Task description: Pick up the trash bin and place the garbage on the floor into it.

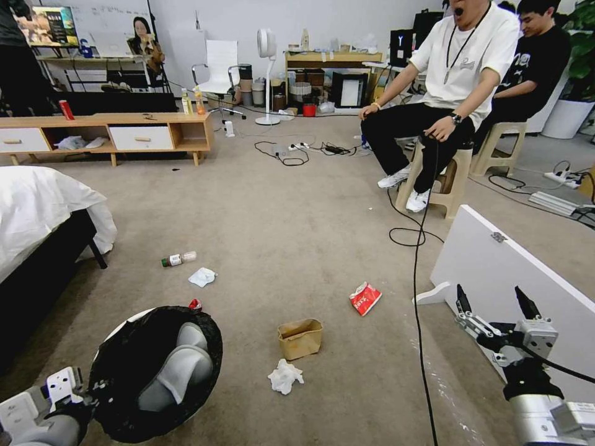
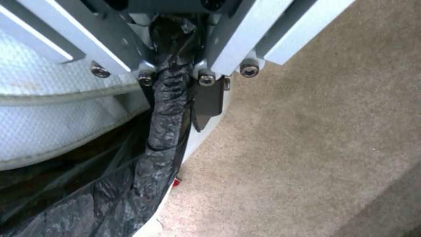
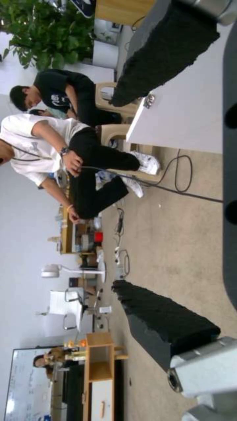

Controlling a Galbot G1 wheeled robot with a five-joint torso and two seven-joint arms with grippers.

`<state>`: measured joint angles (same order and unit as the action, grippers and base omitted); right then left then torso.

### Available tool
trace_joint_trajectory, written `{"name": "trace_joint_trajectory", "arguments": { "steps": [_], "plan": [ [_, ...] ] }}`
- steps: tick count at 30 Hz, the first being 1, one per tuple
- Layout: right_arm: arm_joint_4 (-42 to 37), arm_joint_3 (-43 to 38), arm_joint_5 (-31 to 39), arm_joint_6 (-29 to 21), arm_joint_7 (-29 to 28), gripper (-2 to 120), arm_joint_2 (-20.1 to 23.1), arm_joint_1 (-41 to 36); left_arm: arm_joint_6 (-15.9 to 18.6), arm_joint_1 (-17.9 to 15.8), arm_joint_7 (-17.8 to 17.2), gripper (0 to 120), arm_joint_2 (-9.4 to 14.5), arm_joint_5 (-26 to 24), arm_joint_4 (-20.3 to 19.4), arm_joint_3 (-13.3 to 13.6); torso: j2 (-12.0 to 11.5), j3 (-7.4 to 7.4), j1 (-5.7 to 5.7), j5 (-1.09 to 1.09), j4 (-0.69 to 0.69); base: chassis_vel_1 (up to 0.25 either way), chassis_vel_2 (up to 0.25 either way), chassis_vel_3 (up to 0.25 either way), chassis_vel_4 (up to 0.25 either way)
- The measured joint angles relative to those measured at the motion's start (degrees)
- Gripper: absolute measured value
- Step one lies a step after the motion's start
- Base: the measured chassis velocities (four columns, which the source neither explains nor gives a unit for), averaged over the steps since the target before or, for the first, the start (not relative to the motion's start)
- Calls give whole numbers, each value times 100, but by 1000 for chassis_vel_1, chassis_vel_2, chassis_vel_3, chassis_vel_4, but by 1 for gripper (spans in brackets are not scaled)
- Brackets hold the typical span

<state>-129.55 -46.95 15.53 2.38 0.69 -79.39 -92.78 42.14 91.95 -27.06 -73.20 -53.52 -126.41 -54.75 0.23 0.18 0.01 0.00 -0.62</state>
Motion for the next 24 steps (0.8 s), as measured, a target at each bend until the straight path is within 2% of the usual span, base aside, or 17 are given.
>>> {"name": "trace_joint_trajectory", "arguments": {
  "steps": [14,24],
  "plan": [
    [1,11,-4,5,4,100,-16,-23,0,-8,4,2,-4,8,0,6,0,0,0,0,0,-67,60,57,-64],
    [-19,23,-109,-54,-18,100,15,-34,0,-7,19,2,-4,26,13,18,0,1,0,0,0,-7,11,7,-9]
  ]
}}
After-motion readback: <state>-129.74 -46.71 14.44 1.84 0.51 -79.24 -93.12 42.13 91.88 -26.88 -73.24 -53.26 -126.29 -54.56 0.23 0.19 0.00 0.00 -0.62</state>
